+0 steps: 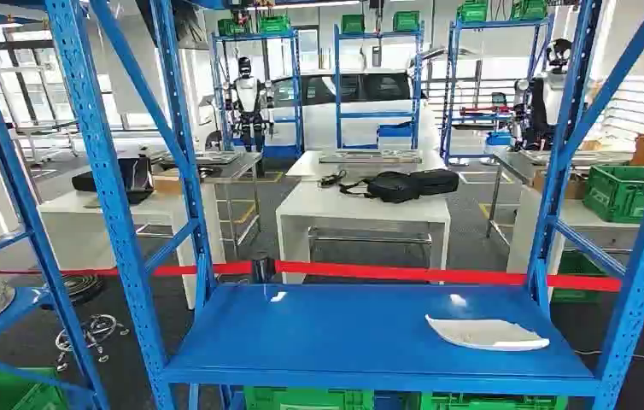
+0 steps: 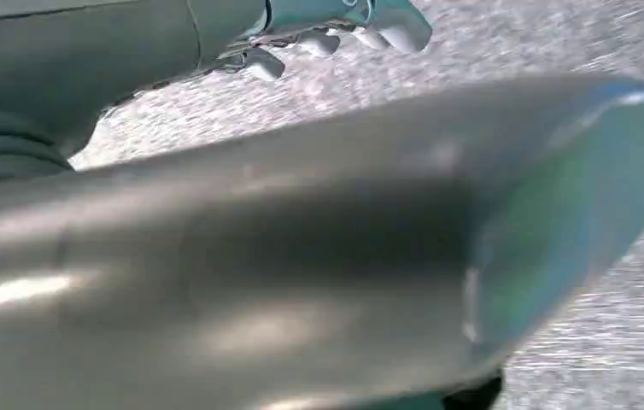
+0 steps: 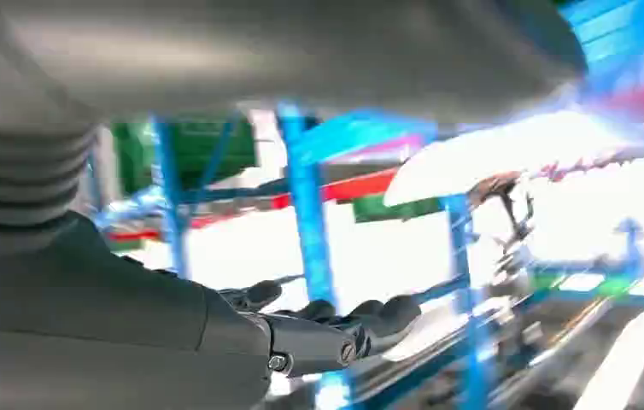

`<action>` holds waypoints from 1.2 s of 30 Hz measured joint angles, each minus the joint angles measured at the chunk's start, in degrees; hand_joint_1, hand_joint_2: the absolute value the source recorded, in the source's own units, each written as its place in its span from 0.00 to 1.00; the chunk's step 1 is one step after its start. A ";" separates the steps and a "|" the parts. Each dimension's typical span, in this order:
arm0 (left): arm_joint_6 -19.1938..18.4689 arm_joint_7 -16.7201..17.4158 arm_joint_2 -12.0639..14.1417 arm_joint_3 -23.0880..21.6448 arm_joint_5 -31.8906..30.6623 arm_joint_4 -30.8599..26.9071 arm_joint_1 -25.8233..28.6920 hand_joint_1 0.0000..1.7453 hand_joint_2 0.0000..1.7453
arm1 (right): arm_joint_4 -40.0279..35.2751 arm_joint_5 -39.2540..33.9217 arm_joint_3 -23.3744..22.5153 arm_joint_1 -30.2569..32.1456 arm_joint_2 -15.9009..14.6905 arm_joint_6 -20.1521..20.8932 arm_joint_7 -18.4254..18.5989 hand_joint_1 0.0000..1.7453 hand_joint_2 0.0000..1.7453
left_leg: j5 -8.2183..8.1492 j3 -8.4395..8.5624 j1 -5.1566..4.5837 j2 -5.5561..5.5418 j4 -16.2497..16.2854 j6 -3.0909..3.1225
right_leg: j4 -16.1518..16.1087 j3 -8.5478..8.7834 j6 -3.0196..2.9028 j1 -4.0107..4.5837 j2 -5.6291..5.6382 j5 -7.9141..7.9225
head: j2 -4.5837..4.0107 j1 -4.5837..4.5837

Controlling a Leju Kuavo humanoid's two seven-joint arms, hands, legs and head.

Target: Take the parts from the cabinet and place them on the table.

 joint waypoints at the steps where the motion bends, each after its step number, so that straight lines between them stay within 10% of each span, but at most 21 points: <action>1: -0.15 -0.02 0.09 0.04 0.00 0.04 0.07 0.00 0.00 | 1.41 0.02 2.90 -0.71 -0.42 1.48 0.84 0.00 1.00 | 4.31 -0.47 -0.29 -0.01 -3.08 0.35 | 0.31 0.64 0.32 0.12 0.11 -0.53 | -0.02 -0.07; 7: -0.48 -0.13 0.13 0.39 -0.11 -0.07 0.04 0.00 0.00 | 5.24 0.07 13.86 -5.02 -3.87 10.33 3.61 0.00 1.00 | 3.42 1.77 -0.12 -0.49 -4.04 1.59 | 1.44 0.61 2.36 0.24 -0.42 -3.32 | 0.00 0.11; 10: -0.70 -0.13 0.22 0.44 -0.39 -0.15 -0.09 0.00 0.00 | 7.29 0.04 17.36 -7.44 -5.77 14.40 4.53 0.00 1.00 | 2.27 2.85 -0.25 -0.45 -4.09 2.29 | 14.48 -7.62 2.58 0.28 -0.50 -7.55 | 0.00 0.22; 12: -0.85 -0.04 0.22 0.44 -0.61 -0.15 -0.01 0.00 0.00 | 8.14 0.04 20.20 -8.52 -6.74 17.53 4.75 0.00 1.00 | 1.29 3.97 -0.28 -0.66 -3.94 2.26 | 16.47 -10.87 2.71 0.26 -0.52 -5.09 | 0.00 0.26; 15: -1.27 0.09 0.07 0.44 -1.12 -0.15 -0.33 0.00 0.00 | 9.10 0.04 25.16 -12.27 -7.96 21.63 4.03 0.00 1.00 | -0.55 6.09 -0.25 -0.64 -3.51 1.86 | 3.40 -7.66 2.65 0.21 -0.67 5.92 | 0.00 0.28; 22: -1.33 -0.09 0.04 0.46 -1.16 -0.24 -0.95 0.00 0.00 | 10.15 -0.24 30.58 -19.15 -8.42 23.16 0.81 0.00 1.00 | -2.18 5.17 -0.42 -0.55 -1.98 -0.30 | -0.67 -5.10 0.50 0.14 -0.42 4.62 | 0.00 0.17; 23: -1.33 -0.13 -0.02 0.46 -1.16 -0.24 -1.01 0.00 0.00 | 10.19 -0.28 30.80 -20.02 -8.42 23.07 0.51 0.00 0.00 | -3.55 3.12 -0.18 -0.48 1.89 -0.61 | -0.72 -4.74 0.11 0.11 -0.60 4.35 | 0.00 0.11; 25: -1.42 -0.35 -0.06 0.46 -1.03 -0.22 -0.90 0.00 0.00 | 10.24 -0.44 31.13 -20.92 -8.40 22.30 0.14 0.00 0.00 | -6.50 -2.24 0.26 -0.34 10.85 -1.04 | -0.68 -4.14 -0.12 0.12 -0.76 3.87 | 0.00 0.11; 27: -2.28 -0.98 -0.09 0.66 0.00 -0.17 -0.69 0.00 0.00 | 10.26 -0.24 31.28 -21.05 -8.40 20.97 0.88 0.00 0.00 | -5.86 -5.02 0.52 -0.29 14.03 -1.28 | -0.65 -3.47 -0.02 0.09 -0.76 3.34 | 0.00 0.09; 30: -3.08 -1.75 -0.06 1.27 0.72 -0.20 -0.73 0.00 0.00 | 10.26 -0.09 31.41 -22.00 -8.40 20.36 1.54 0.00 0.00 | 3.28 -0.14 0.85 -0.02 1.24 -1.35 | -0.56 -2.00 0.62 -0.22 -0.72 2.20 | 0.00 0.09; 33: -3.24 -1.70 -0.35 1.40 0.76 -0.09 -0.93 0.00 0.00 | 10.30 -0.09 31.54 -23.68 -8.40 20.29 2.06 0.00 0.00 | 2.85 2.18 0.64 -0.09 -3.24 -0.50 | -0.51 -2.23 1.64 0.17 -0.44 1.82 | 0.00 0.11; 35: -3.26 -1.51 -0.50 1.42 0.77 -0.09 -0.83 0.00 0.00 | 10.32 -0.02 31.80 -24.06 -8.35 20.32 2.50 0.00 0.00 | 3.15 2.19 0.74 -0.23 -3.73 -0.60 | -0.59 -2.12 0.33 0.31 -0.55 1.95 | 0.00 0.15; 36: -3.26 -1.49 -0.50 1.46 0.77 -0.09 -0.86 0.00 0.00 | 10.32 -0.02 32.00 -24.15 -8.35 20.38 2.83 0.00 1.00 | 3.07 2.19 0.69 -0.40 -3.73 -0.45 | -0.89 -1.94 0.18 0.34 -0.65 1.99 | 0.02 0.22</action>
